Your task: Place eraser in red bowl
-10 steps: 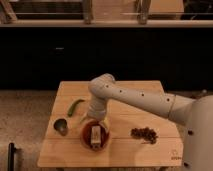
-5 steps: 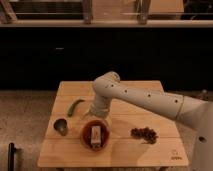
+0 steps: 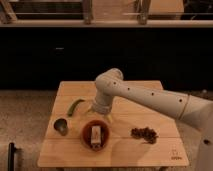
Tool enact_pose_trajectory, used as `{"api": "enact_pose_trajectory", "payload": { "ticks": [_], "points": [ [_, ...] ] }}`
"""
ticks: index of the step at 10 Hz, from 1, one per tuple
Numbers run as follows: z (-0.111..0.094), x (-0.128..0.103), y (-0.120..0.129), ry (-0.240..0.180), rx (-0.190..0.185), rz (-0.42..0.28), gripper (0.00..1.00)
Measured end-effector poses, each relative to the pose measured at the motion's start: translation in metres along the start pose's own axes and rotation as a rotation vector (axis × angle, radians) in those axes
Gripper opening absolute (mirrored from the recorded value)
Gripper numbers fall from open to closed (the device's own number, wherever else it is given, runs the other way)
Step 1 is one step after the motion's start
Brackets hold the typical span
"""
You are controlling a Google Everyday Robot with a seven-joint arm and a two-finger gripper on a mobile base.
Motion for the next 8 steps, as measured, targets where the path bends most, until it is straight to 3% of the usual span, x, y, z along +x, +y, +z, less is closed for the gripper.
{"api": "enact_pose_trajectory", "payload": {
  "ticks": [8],
  "points": [
    [-0.013, 0.011, 0.002, 0.025, 0.012, 0.026, 0.80]
  ]
}}
